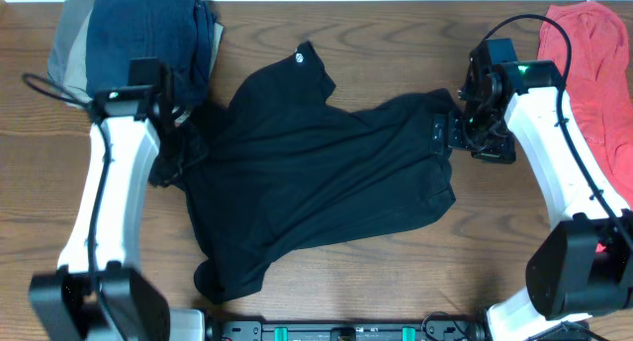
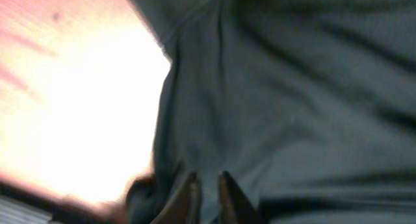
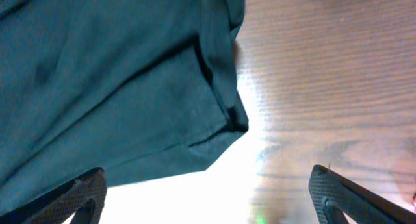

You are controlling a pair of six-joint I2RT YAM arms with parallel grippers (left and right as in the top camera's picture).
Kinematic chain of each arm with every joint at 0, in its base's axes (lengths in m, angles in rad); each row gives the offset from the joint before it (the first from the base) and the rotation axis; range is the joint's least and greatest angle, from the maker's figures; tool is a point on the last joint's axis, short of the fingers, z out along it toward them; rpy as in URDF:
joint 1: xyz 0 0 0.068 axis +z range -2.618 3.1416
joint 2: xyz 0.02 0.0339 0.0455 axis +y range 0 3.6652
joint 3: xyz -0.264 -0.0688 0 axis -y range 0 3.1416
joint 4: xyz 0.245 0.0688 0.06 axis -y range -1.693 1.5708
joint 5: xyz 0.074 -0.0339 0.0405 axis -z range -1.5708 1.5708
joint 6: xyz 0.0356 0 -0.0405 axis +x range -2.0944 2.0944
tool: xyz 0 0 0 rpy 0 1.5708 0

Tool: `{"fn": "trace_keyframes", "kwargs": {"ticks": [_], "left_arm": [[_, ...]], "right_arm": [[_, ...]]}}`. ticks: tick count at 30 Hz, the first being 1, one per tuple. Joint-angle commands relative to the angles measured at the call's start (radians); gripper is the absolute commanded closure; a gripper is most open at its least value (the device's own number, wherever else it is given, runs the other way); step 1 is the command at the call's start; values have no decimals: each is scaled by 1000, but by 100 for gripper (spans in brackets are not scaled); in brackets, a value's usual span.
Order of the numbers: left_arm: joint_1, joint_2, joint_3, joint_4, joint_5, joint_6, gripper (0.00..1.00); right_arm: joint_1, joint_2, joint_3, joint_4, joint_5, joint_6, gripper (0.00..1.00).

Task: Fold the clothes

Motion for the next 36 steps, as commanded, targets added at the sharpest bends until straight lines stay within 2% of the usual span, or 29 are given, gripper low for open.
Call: {"fn": "trace_keyframes", "kwargs": {"ticks": [1,2,3,9,15,19,25,36], "left_arm": [[4,-45,-3,-63,-25,42,52],[4,-53,-3,-89,-24,44,28],[4,-55,-3,-111,-24,44,23],[2,-56,-30,-259,-22,52,21],[2,-76,-154,-265,-19,66,21],[2,-105,-238,-217,93,91,21],[2,-143,-299,-167,113,81,21],[2,-143,-460,24,113,-82,21]], "right_arm": [[23,-19,11,-3,-1,-11,2],[27,-19,6,0,-1,-11,2],[29,-19,2,3,-1,-11,1],[38,-19,-1,3,-1,-11,1],[37,-19,-2,10,-1,-33,1],[37,-19,-2,12,3,-71,1],[37,-11,-2,30,2,-75,1],[37,-1,-3,53,-2,-75,1]]}}
